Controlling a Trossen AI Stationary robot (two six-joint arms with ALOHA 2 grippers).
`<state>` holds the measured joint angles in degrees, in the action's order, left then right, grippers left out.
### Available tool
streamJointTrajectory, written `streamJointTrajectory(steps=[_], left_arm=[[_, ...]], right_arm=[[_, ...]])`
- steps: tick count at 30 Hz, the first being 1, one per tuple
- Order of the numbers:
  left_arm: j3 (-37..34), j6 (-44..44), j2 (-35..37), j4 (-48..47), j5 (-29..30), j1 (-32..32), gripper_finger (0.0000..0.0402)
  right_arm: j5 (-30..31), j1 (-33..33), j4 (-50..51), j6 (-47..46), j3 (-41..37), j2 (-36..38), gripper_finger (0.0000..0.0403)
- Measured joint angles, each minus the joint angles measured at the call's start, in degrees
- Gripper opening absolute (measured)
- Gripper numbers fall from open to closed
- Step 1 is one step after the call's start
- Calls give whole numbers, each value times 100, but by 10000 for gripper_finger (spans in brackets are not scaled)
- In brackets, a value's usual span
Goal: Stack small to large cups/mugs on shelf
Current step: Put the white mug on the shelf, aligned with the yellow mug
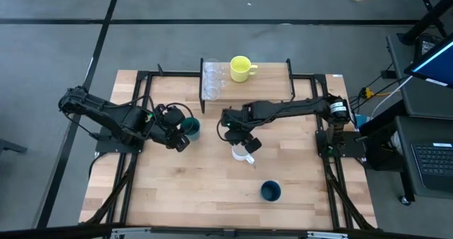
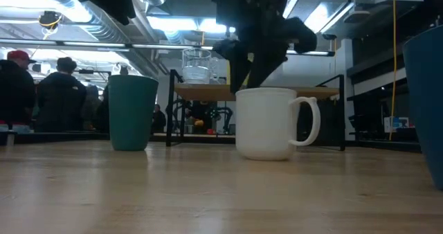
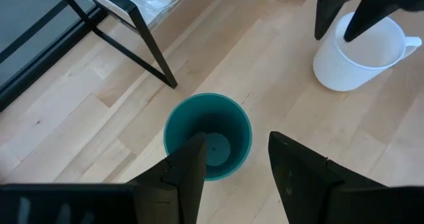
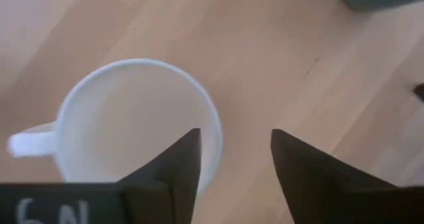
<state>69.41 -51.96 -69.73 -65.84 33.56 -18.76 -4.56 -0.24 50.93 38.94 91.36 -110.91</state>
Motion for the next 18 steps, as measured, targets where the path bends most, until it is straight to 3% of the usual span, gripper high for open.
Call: streamJointTrajectory(steps=[10,18], left_arm=[[0,2,0,-2,2,0,158],[0,8,0,-4,89,-2,158]], right_arm=[[-9,6,1491,-1111,719,5,212],[-12,178,2608,-2279,510,376,213]])
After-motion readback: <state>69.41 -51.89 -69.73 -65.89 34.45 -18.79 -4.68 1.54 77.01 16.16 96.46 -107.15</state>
